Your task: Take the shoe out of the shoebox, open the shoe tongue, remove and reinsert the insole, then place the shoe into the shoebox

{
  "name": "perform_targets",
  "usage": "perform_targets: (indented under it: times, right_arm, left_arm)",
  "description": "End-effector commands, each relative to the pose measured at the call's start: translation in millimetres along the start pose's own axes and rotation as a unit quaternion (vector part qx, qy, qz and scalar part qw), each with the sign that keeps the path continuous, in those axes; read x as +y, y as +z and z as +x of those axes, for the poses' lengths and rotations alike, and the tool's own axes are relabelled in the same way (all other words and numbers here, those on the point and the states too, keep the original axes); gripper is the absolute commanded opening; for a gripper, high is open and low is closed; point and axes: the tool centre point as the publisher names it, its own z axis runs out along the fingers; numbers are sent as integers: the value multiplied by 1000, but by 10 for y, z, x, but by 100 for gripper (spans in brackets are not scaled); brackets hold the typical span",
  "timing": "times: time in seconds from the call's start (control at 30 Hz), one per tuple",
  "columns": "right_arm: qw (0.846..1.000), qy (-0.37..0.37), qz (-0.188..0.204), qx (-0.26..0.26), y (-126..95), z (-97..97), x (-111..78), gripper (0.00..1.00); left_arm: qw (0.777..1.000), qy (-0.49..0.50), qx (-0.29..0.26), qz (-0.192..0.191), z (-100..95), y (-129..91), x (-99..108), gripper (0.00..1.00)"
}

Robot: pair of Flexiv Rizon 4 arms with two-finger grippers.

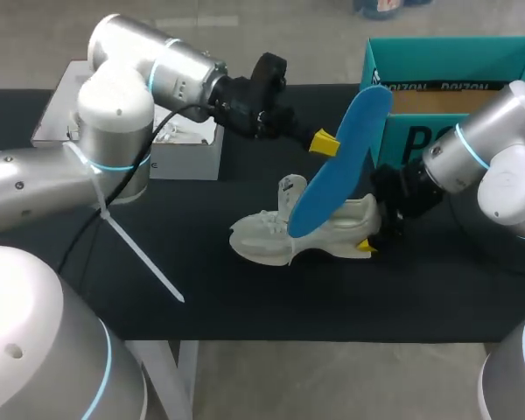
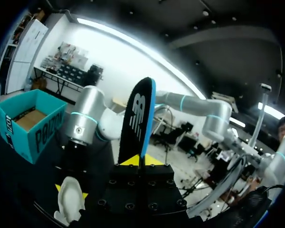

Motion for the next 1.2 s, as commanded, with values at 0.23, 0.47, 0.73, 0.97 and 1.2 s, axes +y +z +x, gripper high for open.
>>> perform_targets:
  times: [0.23, 0.47, 0.73, 0.97, 1.2]
  right_arm:
    - [1000, 0, 1, -1, 14, 0, 1, 0]
    - [1000, 0, 1, -1, 14, 0, 1, 0]
    - [1000, 0, 1, -1, 14, 0, 1, 0]
    - [1000, 0, 1, -1, 14, 0, 1, 10]
    - [999, 8, 38, -5, -120, 23, -5, 100]
  left_arm:
    - [992, -11, -36, 123, 854, -1, 10, 0]
    - [985, -22, 4, 171, 1182, 123, -78, 0]
    - [973, -41, 70, 218, 1514, 193, -127, 0]
    - [969, -51, 102, 218, 1729, 160, -144, 0]
    - [961, -54, 149, 225, 1926, 147, -152, 0]
